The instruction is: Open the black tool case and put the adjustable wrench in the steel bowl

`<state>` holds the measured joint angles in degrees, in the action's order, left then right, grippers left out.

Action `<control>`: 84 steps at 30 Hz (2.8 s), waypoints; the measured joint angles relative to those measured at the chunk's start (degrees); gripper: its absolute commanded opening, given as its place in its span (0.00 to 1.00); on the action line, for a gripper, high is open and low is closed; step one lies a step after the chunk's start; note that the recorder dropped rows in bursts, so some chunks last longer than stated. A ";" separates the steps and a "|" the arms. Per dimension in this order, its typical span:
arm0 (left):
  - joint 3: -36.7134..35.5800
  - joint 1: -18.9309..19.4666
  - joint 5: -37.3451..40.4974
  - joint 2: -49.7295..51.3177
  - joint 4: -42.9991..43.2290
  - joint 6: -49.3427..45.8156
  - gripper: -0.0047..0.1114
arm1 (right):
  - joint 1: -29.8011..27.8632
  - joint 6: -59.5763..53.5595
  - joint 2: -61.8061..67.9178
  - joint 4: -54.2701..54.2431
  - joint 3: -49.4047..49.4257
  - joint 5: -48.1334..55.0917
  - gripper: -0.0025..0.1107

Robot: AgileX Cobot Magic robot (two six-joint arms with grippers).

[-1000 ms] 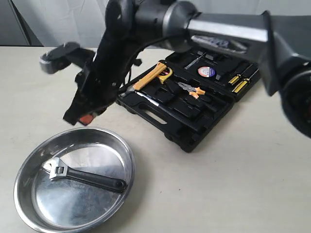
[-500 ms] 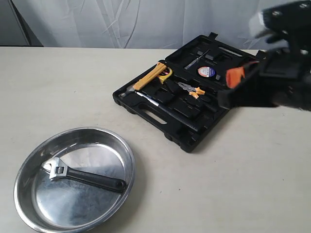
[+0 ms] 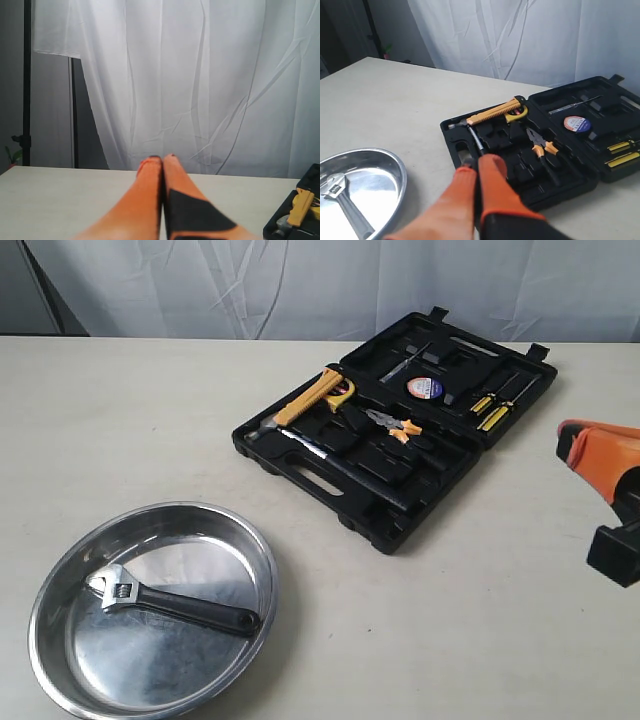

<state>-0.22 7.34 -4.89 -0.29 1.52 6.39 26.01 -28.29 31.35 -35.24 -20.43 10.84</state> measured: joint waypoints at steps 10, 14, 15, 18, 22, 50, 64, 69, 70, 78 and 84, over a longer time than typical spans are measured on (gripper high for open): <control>0.00 0.00 0.00 0.00 0.00 0.00 0.04 | -0.46 0.00 -3.59 0.00 0.00 0.48 0.02; 0.00 0.00 0.00 0.00 0.00 0.00 0.04 | -4.88 0.00 -9.67 0.45 0.00 0.63 0.02; 0.00 0.00 0.00 0.00 0.00 0.00 0.04 | -6.34 0.00 -10.86 0.70 0.00 0.63 0.02; 0.00 0.00 0.00 0.00 0.00 0.00 0.04 | -12.23 0.00 -14.48 1.18 0.00 0.63 0.02; 0.00 0.00 0.00 0.00 0.00 0.00 0.04 | -19.11 0.00 -18.81 1.18 0.00 0.63 0.02; 0.00 0.00 0.00 0.00 0.00 0.00 0.04 | -29.22 23.58 -30.94 32.82 16.00 9.41 0.02; 0.00 0.00 0.00 0.00 0.00 0.00 0.04 | -29.22 23.86 -30.99 34.32 20.14 10.52 0.02; 0.00 0.00 0.00 0.00 0.00 0.00 0.04 | -29.22 24.00 -30.99 34.32 20.14 9.76 0.02; 0.00 0.00 0.00 0.00 0.00 0.00 0.04 | -29.22 24.00 -30.99 34.32 20.14 9.76 0.02; 0.00 0.00 0.00 0.00 0.00 0.00 0.04 | -29.22 24.00 -30.99 34.32 20.14 9.62 0.02; 0.00 0.00 0.00 0.00 0.00 0.00 0.04 | -29.22 24.00 -30.99 34.32 20.14 9.62 0.02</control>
<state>-0.22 7.34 -4.89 -0.29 1.52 6.39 -3.21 -4.29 0.37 -0.92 -0.29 20.46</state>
